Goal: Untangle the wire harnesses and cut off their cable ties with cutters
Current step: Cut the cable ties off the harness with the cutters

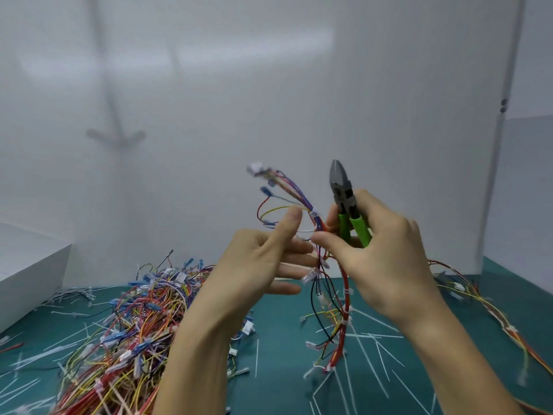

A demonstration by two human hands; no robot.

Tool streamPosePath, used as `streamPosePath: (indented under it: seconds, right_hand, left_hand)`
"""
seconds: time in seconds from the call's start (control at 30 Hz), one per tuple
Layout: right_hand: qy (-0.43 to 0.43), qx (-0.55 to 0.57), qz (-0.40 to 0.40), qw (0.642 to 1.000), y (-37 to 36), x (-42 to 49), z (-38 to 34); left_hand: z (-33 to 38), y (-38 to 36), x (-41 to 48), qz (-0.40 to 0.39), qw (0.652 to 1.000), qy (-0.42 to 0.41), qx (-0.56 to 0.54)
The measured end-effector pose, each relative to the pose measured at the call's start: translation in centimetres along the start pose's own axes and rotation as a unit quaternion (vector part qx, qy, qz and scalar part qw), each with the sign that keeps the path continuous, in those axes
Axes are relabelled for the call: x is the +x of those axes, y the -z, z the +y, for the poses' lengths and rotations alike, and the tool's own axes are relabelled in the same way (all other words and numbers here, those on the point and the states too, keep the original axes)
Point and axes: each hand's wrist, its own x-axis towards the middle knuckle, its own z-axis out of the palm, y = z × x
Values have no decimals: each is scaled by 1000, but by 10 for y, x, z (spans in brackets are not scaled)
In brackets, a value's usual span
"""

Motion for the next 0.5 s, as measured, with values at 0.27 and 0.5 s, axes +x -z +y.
streamPosePath:
  seconds: [0.27,0.5]
  right_hand:
    - [22,-53,-114,992,-4,-2,3]
    - [-37,29,-67,997,-1,1,5]
  left_hand:
    - [-5,-6,7,31,987,35,-151]
    - [-10,-2,11,102,970,3,-222]
